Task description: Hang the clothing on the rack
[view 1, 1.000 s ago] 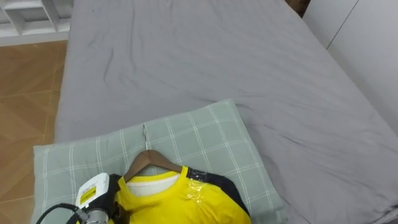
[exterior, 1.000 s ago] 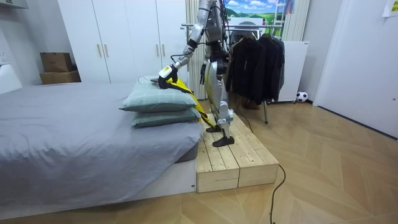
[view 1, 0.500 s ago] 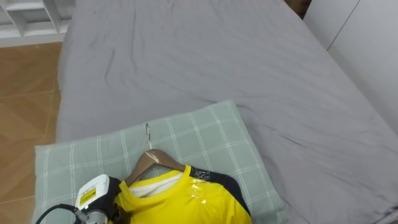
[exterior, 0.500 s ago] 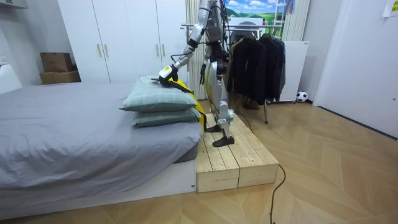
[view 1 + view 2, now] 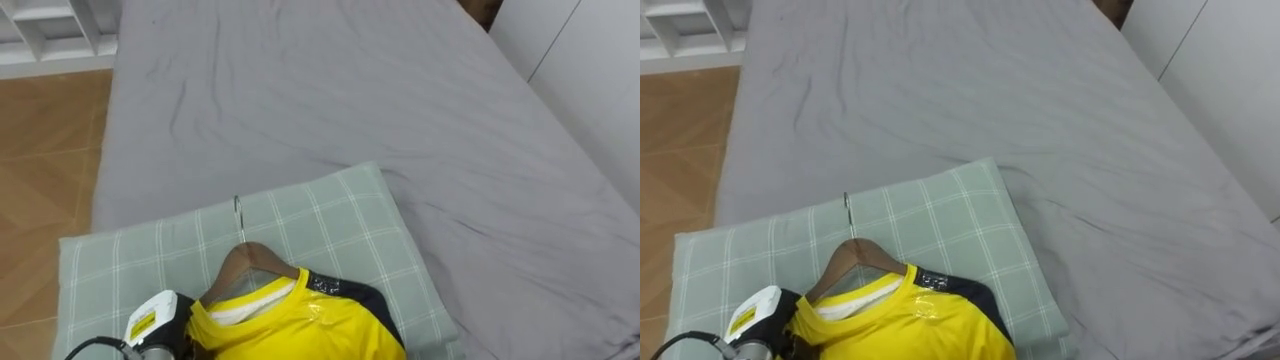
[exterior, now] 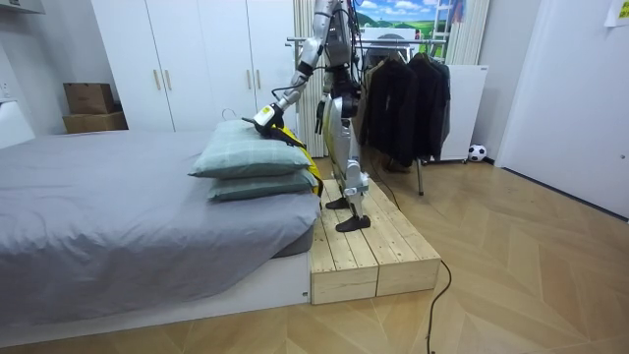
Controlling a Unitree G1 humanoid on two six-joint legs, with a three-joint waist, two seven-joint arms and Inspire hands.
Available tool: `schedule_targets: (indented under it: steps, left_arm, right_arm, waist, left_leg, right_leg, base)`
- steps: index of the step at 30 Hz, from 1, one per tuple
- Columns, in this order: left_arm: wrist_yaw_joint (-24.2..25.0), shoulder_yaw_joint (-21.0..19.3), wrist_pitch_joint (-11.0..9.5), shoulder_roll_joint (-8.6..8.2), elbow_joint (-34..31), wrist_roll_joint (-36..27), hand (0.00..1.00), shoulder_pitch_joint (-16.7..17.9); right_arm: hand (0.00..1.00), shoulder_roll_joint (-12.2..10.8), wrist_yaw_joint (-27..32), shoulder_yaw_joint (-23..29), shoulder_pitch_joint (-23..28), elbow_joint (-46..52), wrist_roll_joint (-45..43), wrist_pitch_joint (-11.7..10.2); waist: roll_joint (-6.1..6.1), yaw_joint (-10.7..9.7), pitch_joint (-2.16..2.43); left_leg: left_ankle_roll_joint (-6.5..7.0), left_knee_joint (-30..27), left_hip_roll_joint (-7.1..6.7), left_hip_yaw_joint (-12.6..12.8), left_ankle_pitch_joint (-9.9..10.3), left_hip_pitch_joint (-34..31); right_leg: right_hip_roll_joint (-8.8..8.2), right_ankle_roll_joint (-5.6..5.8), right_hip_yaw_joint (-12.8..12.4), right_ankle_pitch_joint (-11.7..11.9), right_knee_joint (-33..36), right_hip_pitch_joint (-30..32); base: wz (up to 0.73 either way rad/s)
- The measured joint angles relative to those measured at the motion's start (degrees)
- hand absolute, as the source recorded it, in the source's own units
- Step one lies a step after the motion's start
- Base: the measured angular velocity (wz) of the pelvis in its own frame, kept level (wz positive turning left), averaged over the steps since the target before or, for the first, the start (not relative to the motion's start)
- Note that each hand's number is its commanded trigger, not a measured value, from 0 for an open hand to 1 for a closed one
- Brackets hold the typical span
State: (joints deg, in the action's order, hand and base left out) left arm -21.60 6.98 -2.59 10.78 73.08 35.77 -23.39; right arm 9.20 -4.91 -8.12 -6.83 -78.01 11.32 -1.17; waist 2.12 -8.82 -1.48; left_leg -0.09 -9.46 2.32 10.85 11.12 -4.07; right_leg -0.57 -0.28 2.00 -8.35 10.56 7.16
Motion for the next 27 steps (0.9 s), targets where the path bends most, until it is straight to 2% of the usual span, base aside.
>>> schedule_targets:
  steps: [4, 9, 13, 16, 22, 23, 27]
  left_arm:
    - [0.12, -0.11, -0.41, -0.16, -0.84, -0.25, 1.00, 0.61]
    - [-0.30, -0.05, -0.76, -0.69, -3.18, -0.16, 1.00, 1.74]
    - [-0.60, -0.04, -1.20, -0.66, -7.79, 0.84, 1.00, 4.78]
    - [-1.39, 0.09, -1.70, -0.55, -8.47, 1.01, 1.00, 5.68]
    - [-3.12, 0.02, -1.74, 0.20, -19.31, 2.34, 1.00, 9.67]
    - [-3.74, -0.02, -1.95, 0.22, -20.85, 2.30, 1.00, 10.63]
    - [-5.01, -0.24, -2.24, 0.28, -23.23, 2.10, 1.00, 12.23]
  right_arm:
    - [0.00, -0.08, 0.74, 0.01, -0.02, 0.02, -0.26, -0.02]
    - [0.00, 0.07, 1.49, 0.23, 0.23, -0.02, -0.23, -0.09]
    - [0.00, 0.25, 1.71, 0.23, 1.07, 0.16, -0.02, -0.94]
    - [0.00, 0.33, 1.75, 0.21, 2.40, 0.80, 1.16, -1.95]
    - [0.00, 0.35, 1.87, 0.60, 3.89, 2.02, 1.95, -2.00]
    - [0.00, 0.41, 2.14, 0.72, 4.58, 1.93, 2.23, -1.98]
    - [0.00, 0.43, 2.25, 2.85, 5.79, 1.91, 2.84, -1.89]
  waist:
    - [-0.19, 0.26, 0.11]
    - [-1.10, 1.09, 0.48]
    - [-2.11, 1.24, 0.81]
    - [-2.62, 1.14, 0.99]
    - [-2.97, 1.33, 0.95]
    - [-3.15, 1.32, 1.06]
    - [-3.93, 1.42, 1.23]
  left_leg:
    - [0.00, -0.03, -0.02, 0.15, 0.00, 0.00]
    - [0.00, -0.09, -0.01, -0.13, 0.00, 0.05]
    - [0.00, -0.06, 0.01, -0.46, 0.00, 1.51]
    - [-0.01, -0.08, -0.04, -0.75, 0.01, 2.94]
    - [-0.01, -0.08, -0.10, -1.76, 0.01, 3.46]
    - [-0.02, -0.08, -0.13, -1.82, 0.01, 3.98]
    - [-0.02, -0.06, -0.21, -2.19, 0.02, 5.85]
  right_leg:
    - [-0.03, 0.00, 0.12, 0.00, -0.07, -0.07]
    - [-0.07, 0.00, 0.40, 0.00, -0.09, -0.23]
    - [-0.02, 0.00, 0.47, 0.00, -0.08, -1.81]
    - [-0.12, 0.00, 1.29, 0.00, -0.90, -3.85]
    - [-0.06, 0.00, 1.47, 0.00, -1.21, -4.78]
    - [-0.06, 0.00, 1.45, 0.00, -1.61, -5.52]
    - [-0.08, 0.00, 1.51, 0.00, -2.00, -7.67]
  base:
    - [0.01]
    - [0.01]
    - [0.02]
    - [0.06]
    - [0.05]
    - [0.06]
    - [0.05]
